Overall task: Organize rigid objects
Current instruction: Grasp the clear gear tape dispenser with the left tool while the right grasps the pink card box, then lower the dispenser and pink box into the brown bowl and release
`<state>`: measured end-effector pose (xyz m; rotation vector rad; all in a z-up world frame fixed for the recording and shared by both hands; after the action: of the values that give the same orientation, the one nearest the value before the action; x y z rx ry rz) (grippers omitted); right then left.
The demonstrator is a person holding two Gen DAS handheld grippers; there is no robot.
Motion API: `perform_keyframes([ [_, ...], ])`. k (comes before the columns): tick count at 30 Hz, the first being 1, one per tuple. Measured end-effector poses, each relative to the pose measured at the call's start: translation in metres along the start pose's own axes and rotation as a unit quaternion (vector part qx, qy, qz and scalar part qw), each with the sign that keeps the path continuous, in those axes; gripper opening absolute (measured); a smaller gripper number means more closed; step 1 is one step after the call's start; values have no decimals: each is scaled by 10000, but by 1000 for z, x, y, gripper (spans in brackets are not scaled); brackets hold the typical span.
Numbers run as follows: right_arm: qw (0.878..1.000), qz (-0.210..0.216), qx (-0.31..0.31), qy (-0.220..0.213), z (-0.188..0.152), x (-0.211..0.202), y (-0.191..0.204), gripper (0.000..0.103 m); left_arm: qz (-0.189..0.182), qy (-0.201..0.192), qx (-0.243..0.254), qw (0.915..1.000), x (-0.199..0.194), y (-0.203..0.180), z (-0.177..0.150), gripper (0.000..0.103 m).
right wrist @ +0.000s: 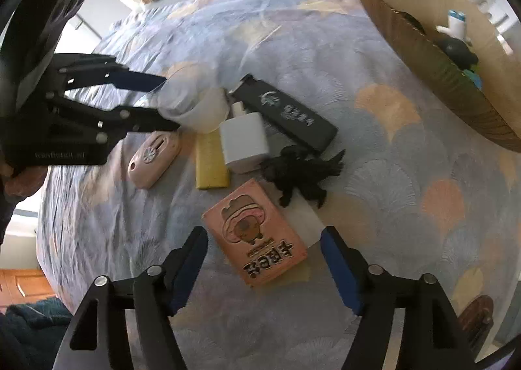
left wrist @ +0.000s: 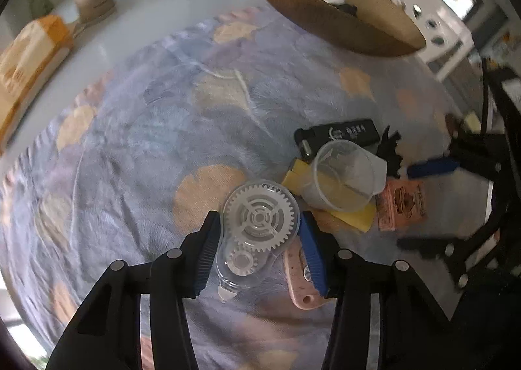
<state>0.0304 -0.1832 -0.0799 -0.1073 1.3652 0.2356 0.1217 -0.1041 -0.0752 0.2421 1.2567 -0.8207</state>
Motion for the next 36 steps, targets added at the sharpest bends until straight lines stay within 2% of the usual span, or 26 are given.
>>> perform_keyframes([
  [2,9998,-176,-116,-68,-2,1,1,72,61,-122,-240,9996,-5,6,-5,46],
  [3,9989,-395,-224,-152,-3,-1,0,63,84,-180,-370,9991,-10,9,-9,46],
  [4,9987,-386,-273,-202,-5,-1,1,51,105,-247,-499,9984,-15,13,-14,46],
  [6,9992,-120,-100,-374,-8,-10,5,47,148,-358,-697,9968,-24,20,-22,46],
  [9,9979,156,467,-416,-21,-23,-5,45,168,-521,-970,9938,-45,25,-43,46],
  [12,9962,173,719,-464,-41,-32,-11,44,145,-586,-1130,9918,-55,25,-56,46],
  [15,9923,494,1125,-149,-62,-18,-12,44,145,-543,-1227,9909,-52,20,-72,46],
  [17,9883,707,1333,-232,-61,-24,-15,48,163,-493,-1266,9906,-49,17,-79,46],
  [19,9854,787,1473,-317,-62,-33,-21,68,116,-519,-1292,9902,-52,16,-83,46],
  [20,9847,742,1526,-405,-64,-38,-27,71,93,-537,-1302,9900,-53,14,-84,46],
  [22,9850,610,1539,-476,-64,-40,-34,86,51,-561,-1320,9896,-54,11,-84,46],
  [26,9879,616,1388,-306,-53,-21,-30,87,-21,-588,-1298,9898,-58,4,-83,46],
  [27,9912,441,1174,-433,-47,-22,-25,90,-9,-592,-1273,9901,-59,3,-83,46],
  [29,9964,205,720,-404,-45,-16,-8,77,-2,-641,-1213,9905,-63,-3,-80,46],
  [31,9969,-532,241,-524,-44,-12,0,58,-9,-690,-1151,9910,-66,-7,-77,46],
  [32,9957,-718,73,-574,-43,-12,4,51,-5,-708,-1121,9912,-67,-9,-75,46],
  [33,9961,-658,-7,-587,-44,-14,10,40,6,-738,-1082,9914,-69,-12,-72,46],
  [36,9973,-130,250,-673,-41,-33,20,40,-2,-877,-960,9915,-78,-21,-55,46],
])
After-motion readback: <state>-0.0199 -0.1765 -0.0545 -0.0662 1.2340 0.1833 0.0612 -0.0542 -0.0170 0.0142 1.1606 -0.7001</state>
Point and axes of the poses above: each gripper's, at about its wrist camera, not at the fingertips, and x roughly the way its jaws point, y to its left, z to its top, the point moved 10 cm from there along x, roughly the way its jaws point, and after that the axes turned 6 degrees about -z, right-handed, at the moved point
